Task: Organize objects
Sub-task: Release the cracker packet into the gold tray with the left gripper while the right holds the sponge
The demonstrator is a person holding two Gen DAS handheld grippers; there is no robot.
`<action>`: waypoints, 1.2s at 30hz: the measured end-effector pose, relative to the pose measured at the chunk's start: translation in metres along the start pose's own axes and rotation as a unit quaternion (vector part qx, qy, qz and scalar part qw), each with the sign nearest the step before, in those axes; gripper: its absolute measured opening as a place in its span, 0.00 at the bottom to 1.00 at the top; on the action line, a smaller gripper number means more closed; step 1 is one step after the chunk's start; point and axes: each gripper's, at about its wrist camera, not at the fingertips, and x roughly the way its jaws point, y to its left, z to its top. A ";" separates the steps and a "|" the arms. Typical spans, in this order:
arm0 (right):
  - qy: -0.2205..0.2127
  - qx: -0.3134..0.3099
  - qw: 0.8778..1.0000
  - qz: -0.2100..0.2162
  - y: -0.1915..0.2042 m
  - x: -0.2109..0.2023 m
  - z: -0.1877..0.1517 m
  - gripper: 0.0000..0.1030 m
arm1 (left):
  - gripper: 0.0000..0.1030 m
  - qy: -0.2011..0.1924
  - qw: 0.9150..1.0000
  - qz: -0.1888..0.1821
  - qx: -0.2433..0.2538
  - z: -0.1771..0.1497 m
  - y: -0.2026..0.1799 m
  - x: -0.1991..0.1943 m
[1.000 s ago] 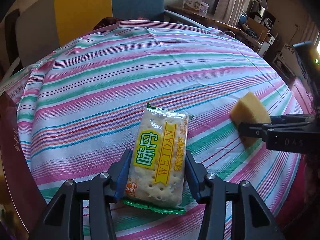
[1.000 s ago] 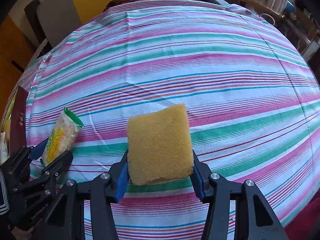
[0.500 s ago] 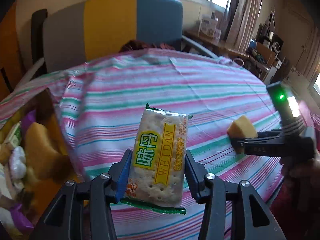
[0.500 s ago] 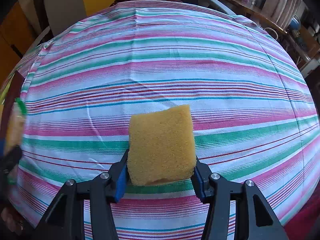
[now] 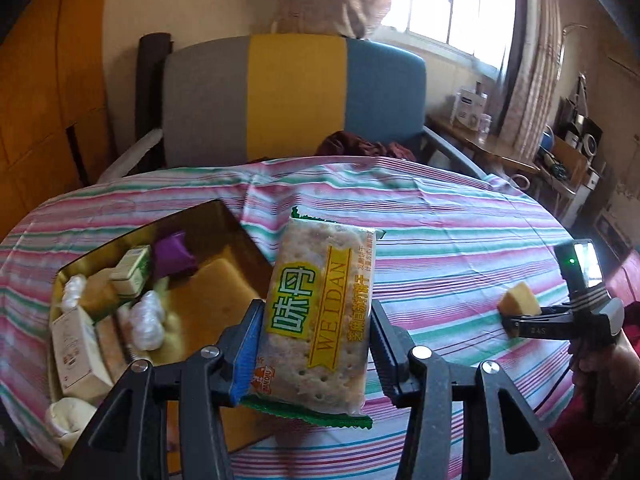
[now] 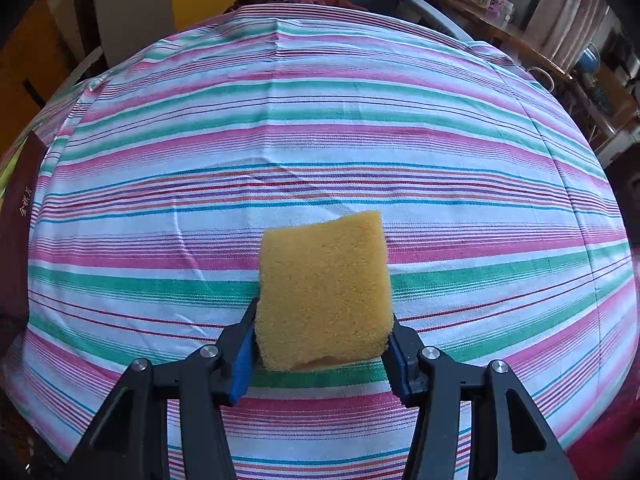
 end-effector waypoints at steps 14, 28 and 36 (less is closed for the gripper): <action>-0.004 -0.008 1.000 -0.009 0.011 -0.011 -0.009 0.53 | 0.49 0.015 0.994 0.074 -0.076 -0.014 0.087 0.008; -0.004 -0.016 1.000 -0.009 0.008 -0.001 -0.002 0.53 | 0.49 0.094 0.982 0.075 -0.148 -0.045 0.133 0.063; -0.003 -0.018 1.000 -0.009 0.006 0.000 0.000 0.53 | 0.63 0.076 0.982 0.050 -0.163 -0.038 0.133 0.052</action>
